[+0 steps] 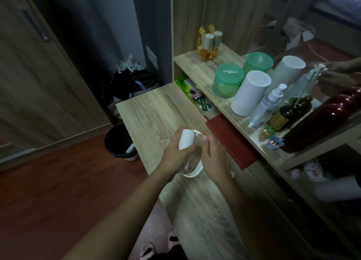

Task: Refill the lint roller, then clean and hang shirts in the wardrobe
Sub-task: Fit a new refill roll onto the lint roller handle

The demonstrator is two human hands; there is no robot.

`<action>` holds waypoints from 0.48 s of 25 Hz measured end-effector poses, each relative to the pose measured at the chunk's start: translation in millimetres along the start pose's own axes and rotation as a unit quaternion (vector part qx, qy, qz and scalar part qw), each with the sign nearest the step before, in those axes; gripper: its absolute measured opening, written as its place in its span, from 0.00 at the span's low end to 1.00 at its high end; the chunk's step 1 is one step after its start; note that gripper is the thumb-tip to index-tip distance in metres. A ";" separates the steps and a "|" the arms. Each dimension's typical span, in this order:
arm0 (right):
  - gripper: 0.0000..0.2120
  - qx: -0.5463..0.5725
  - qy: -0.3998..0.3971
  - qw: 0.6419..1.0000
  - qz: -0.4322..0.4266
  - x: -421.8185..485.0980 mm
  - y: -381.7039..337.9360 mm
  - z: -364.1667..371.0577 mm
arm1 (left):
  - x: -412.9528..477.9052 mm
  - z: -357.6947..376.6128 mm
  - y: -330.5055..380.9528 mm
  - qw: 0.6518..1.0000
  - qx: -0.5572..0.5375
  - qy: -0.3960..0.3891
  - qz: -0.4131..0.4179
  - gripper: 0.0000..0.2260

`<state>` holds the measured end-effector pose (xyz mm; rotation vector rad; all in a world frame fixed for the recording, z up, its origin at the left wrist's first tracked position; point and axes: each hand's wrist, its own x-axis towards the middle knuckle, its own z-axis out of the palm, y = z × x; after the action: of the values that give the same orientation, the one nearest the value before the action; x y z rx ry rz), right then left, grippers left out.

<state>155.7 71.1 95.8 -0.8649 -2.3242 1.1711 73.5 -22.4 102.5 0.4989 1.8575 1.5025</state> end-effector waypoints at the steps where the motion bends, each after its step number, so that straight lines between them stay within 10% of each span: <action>1: 0.16 0.007 -0.004 1.000 0.004 -0.1 -1.0 -0.7 | -0.7 -1.2 -0.4 1.000 0.010 0.006 0.006 0.18; 12: 0.15 0.074 -0.005 0.996 0.040 -4.4 -10.7 2.9 | -14.3 -5.7 5.3 0.992 0.118 0.004 0.038 0.23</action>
<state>153.5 61.5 102.6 -0.9075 -2.1950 1.3649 78.7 -34.6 112.0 0.6807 2.0558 1.3401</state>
